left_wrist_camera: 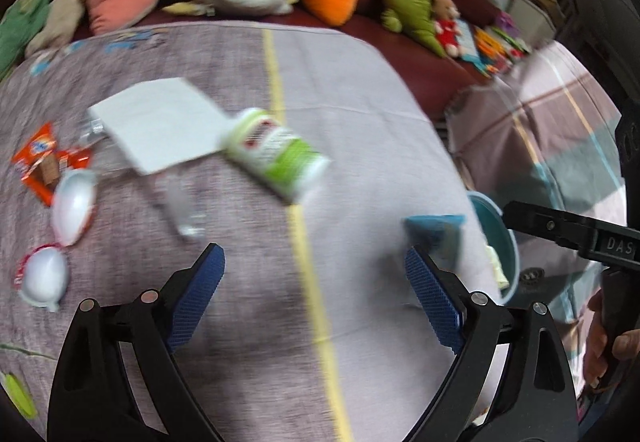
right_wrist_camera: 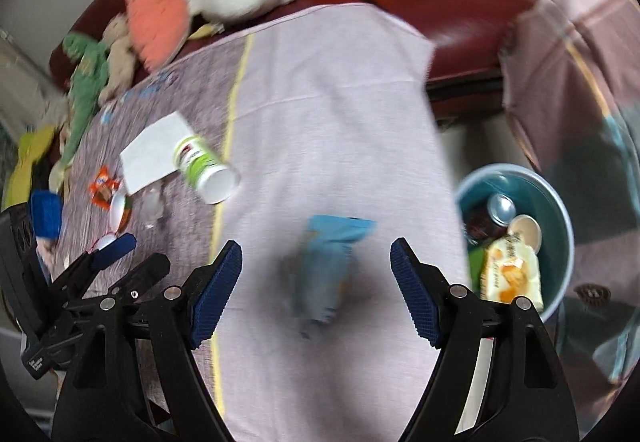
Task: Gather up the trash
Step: 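Move both tools back over the table toward the paper towel and Swisse bottle, then grasp the white paper towel with the left tool while the right tool grasps the Swisse bottle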
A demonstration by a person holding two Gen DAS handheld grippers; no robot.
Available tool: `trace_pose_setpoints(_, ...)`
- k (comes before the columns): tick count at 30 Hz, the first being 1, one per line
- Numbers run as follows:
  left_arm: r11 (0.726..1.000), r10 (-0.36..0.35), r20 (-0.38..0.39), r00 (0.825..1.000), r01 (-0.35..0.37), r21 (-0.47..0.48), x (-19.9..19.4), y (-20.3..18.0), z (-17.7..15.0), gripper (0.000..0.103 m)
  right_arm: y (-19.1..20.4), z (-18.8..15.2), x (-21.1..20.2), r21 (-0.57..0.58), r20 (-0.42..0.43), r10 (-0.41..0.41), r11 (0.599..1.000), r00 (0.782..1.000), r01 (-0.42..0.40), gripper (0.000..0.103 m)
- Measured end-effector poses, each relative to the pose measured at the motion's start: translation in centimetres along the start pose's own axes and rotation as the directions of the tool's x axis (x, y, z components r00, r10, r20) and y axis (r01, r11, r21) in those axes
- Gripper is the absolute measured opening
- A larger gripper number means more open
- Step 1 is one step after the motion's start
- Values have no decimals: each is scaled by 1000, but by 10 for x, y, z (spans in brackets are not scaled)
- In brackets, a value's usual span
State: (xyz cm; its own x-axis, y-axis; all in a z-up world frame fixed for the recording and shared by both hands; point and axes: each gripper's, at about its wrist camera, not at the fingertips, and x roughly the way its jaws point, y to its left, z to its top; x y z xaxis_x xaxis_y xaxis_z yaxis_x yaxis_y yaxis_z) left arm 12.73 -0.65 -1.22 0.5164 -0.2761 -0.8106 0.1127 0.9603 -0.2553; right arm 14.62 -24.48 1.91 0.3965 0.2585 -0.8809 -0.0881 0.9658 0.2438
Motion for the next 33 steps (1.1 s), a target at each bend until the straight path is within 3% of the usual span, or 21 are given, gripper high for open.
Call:
trace_pose_setpoints(9,988,67,11,998,-64,-140,-14,97,1,92,66,25,43,-146,-72,-11,989,997,0,73)
trace_pose_setpoints(16,971,86,14,996,-80,-227,-11,142,13,92,106,50,88,-237,-125,2,971,992,-32,73)
trace_pose_setpoints(26,970,89,9,996,-84,-228,5,149,28,92,129,78,146,-305,-177,29,949,984,-83,68)
trace_pose_setpoints(29,974,118,14,993,-113,-198,7,146,37,92,131,81,156,-312,-186,49,944,981,-106,68)
trace_pose_setpoints(33,975,140,25,990,-134,-176,10,143,52,92,129,78,167,-311,-205,74,941,976,-136,53)
